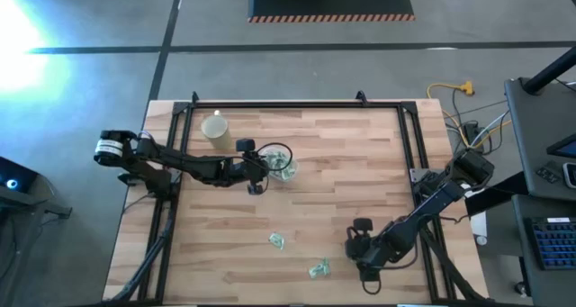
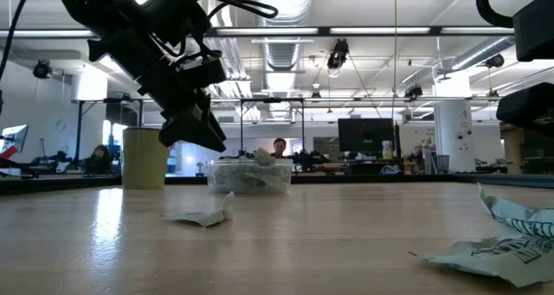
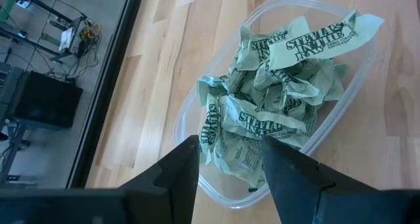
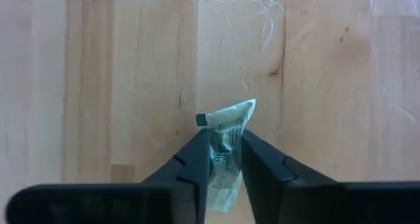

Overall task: Pick and place Stevia / Truvia into bins
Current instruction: Put the stevia packet into the transparent container

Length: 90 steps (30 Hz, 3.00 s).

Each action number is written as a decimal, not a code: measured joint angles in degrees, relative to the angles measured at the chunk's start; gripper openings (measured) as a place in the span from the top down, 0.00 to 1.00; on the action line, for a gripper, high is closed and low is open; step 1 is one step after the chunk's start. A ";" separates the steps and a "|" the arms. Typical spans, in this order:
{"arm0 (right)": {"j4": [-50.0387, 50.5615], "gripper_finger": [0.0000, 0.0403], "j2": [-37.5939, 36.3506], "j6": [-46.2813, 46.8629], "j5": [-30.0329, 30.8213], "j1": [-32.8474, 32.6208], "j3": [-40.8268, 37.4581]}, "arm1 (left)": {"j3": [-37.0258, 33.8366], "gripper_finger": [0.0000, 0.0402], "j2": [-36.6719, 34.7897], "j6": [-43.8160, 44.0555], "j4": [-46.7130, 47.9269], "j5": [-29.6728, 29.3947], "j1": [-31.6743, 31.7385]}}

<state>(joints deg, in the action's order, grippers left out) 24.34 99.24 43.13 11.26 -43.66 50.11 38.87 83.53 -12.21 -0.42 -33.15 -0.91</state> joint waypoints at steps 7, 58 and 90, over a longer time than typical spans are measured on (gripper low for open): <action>-0.48 0.90 -0.36 -6.32 3.56 -0.02 -0.14 | 0.00 0.63 0.00 -0.02 -0.01 -0.02 0.00; -30.18 0.90 -1.25 -63.64 -2.33 49.86 7.93 | -1.52 0.63 -20.43 2.97 7.09 -8.06 -14.47; -40.71 0.90 7.34 -52.51 -17.76 56.85 7.52 | -1.79 0.63 -30.32 2.89 6.90 -8.09 -31.56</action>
<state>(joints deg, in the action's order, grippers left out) -16.37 106.59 -9.39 -6.50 13.19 57.63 37.08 53.21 -9.32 6.48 -41.23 -32.47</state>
